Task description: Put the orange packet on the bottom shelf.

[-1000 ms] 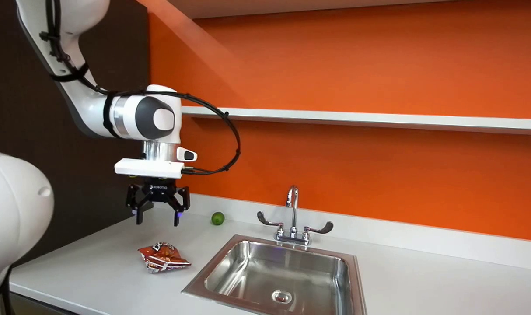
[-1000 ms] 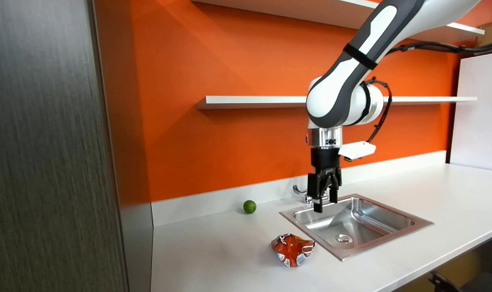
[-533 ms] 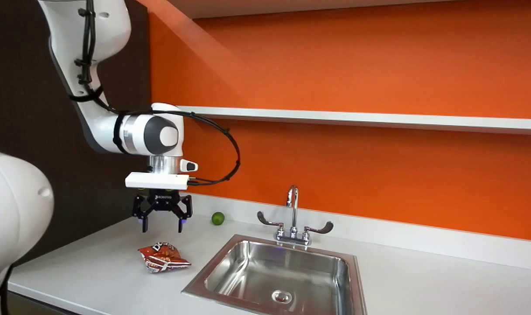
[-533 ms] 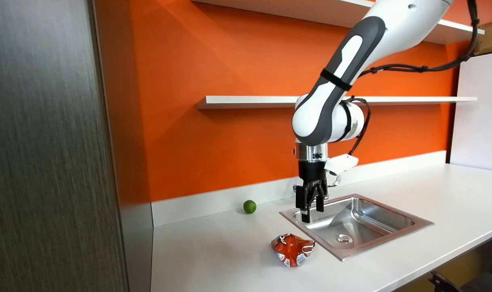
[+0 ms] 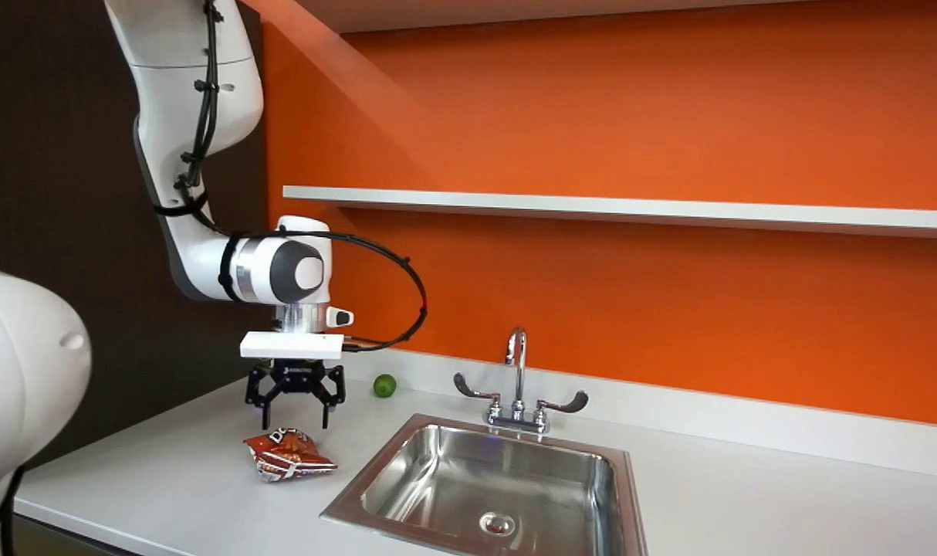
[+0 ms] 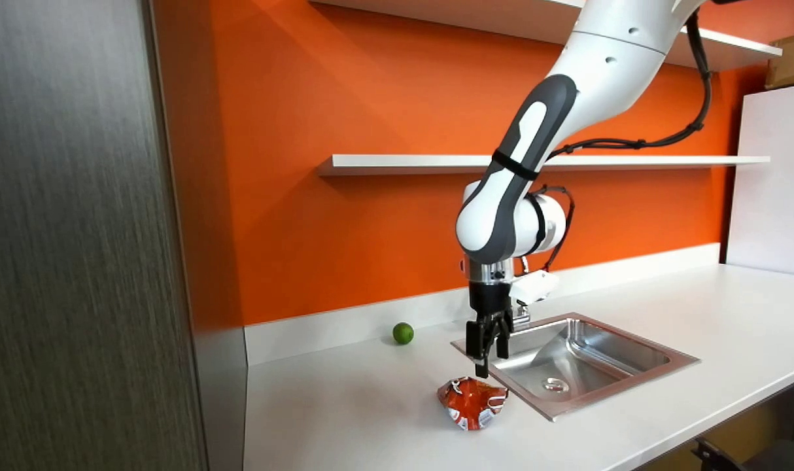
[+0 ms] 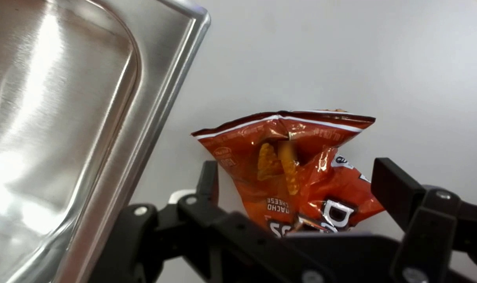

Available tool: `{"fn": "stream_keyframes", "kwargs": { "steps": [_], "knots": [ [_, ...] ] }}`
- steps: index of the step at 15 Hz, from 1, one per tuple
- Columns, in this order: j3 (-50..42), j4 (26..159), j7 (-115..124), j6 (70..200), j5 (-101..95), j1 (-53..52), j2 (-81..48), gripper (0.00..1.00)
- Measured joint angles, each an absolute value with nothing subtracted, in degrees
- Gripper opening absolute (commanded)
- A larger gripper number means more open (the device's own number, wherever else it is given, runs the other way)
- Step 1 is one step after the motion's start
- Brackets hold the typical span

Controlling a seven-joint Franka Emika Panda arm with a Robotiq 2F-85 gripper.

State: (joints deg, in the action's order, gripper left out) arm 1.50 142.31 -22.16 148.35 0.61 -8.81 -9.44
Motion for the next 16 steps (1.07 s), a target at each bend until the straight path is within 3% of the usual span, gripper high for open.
{"fn": "stream_keyframes", "kwargs": {
  "steps": [15, 16],
  "knots": [
    [5.42, 135.51, -23.93, 151.95, -3.80, -6.06, -20.77, 1.00],
    [5.46, 135.27, -23.93, 152.03, -4.19, -6.06, -20.98, 0.75]
  ]
}}
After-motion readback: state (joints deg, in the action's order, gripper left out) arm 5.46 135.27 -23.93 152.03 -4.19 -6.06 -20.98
